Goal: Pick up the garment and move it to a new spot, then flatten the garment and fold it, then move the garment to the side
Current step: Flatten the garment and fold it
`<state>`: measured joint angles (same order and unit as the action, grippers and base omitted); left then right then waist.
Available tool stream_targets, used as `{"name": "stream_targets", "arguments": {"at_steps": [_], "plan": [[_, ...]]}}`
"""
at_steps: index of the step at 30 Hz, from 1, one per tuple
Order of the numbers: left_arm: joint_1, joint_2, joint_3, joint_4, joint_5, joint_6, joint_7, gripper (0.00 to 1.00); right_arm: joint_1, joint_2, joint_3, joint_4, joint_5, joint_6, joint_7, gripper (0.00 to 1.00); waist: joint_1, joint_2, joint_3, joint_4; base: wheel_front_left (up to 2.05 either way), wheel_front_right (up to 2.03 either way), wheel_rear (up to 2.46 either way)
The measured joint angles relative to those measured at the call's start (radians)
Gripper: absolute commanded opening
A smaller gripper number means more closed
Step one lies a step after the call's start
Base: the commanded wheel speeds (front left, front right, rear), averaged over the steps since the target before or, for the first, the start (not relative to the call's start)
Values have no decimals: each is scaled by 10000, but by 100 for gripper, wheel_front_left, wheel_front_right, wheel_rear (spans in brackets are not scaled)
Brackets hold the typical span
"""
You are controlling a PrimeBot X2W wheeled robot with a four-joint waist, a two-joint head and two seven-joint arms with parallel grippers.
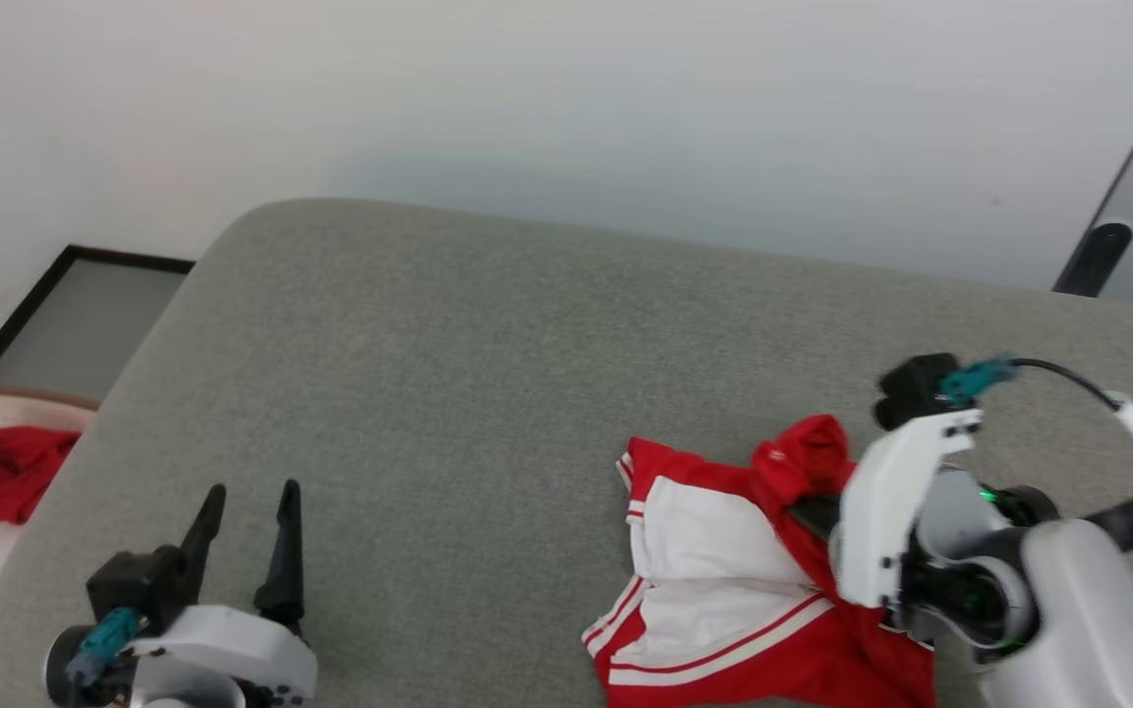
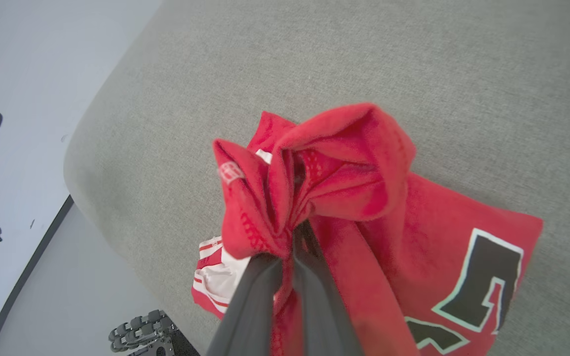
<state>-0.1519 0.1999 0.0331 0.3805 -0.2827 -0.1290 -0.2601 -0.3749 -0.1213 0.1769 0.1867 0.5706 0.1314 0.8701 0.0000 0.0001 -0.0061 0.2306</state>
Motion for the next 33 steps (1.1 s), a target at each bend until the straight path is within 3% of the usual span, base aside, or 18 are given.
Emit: {"name": "stream_targets", "arguments": {"at_steps": [11, 12, 15, 22, 27, 33], "plan": [[-472, -109, -359, 242, -163, 0, 0, 100, -774, 587, 951, 1900, -899, 0, -999, 0, 0, 0, 356, 473, 0, 0, 0], [-498, -113, -364, 257, -174, 0, 0, 100, -839, 608, 1064, 2038, -915, 0, -1078, 4, 0, 0, 388, 494, 0, 0, 0], [-558, -113, -376, 311, -240, 0, 0, 100, -1057, 648, 1371, 2339, -911, 0, -1369, 100, 0, 0, 460, 531, 0, 0, 0], [-549, -56, -328, 405, -274, 0, 0, 100, -1316, 675, 2414, 2577, -692, 0, -1668, 100, 0, 0, 385, 432, 0, 0, 0], [-368, 81, -203, 399, -324, 0, 0, 100, -1374, 602, 3032, 2040, -278, 0, -1854, 100, 0, -1, 224, 264, 0, 0, 0], [11, 280, 54, 286, -320, 0, -2, 100, -1140, -337, 3643, 617, 253, 0, -2495, 100, 0, 0, 17, -108, 0, 0, 0]]}}
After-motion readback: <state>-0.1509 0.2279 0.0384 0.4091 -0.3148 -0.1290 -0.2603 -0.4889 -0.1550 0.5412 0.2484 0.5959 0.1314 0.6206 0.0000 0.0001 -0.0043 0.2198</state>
